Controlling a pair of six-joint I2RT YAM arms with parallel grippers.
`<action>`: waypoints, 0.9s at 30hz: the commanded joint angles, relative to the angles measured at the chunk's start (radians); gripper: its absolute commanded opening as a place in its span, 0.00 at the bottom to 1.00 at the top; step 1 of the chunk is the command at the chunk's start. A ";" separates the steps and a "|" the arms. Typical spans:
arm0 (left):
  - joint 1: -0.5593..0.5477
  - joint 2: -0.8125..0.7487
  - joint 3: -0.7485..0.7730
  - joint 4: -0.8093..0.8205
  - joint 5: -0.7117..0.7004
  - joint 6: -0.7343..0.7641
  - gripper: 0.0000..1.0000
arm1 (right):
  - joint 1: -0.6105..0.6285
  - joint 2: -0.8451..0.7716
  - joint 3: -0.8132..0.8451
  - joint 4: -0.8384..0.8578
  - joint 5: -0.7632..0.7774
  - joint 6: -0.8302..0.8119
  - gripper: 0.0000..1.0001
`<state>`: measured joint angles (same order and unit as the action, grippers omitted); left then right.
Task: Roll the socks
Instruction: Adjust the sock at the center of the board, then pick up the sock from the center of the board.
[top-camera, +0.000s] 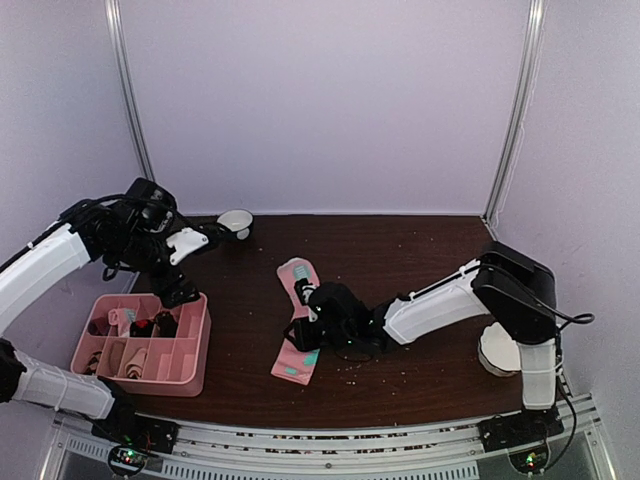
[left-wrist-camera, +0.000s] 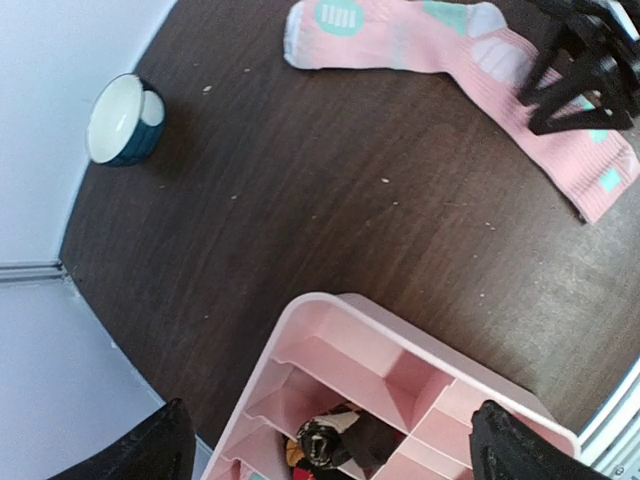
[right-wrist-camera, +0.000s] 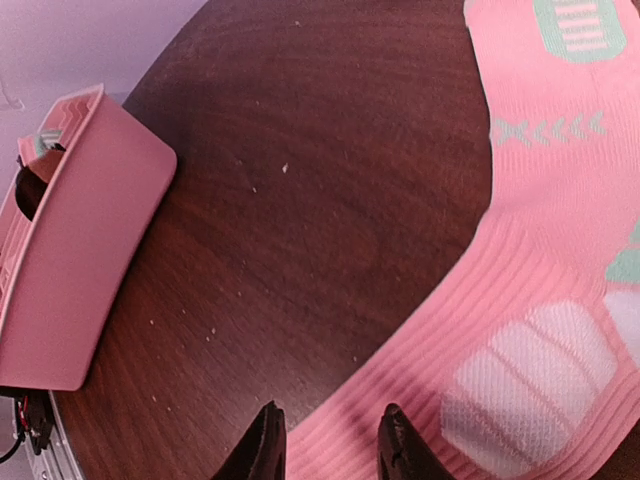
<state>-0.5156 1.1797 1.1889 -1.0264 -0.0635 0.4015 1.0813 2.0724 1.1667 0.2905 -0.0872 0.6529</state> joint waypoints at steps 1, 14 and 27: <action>-0.064 0.045 -0.040 -0.013 0.102 0.075 0.98 | -0.005 -0.072 0.029 -0.080 -0.008 -0.081 0.33; -0.250 0.111 -0.173 0.149 0.328 0.276 0.98 | 0.135 -0.550 -0.370 -0.166 0.438 -0.311 1.00; -0.466 0.473 -0.174 0.379 0.235 0.363 0.55 | 0.130 -0.764 -0.695 -0.003 0.517 -0.128 0.94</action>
<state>-0.9730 1.6302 1.0161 -0.7597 0.1967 0.7181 1.2083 1.3018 0.5289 0.2008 0.4576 0.5018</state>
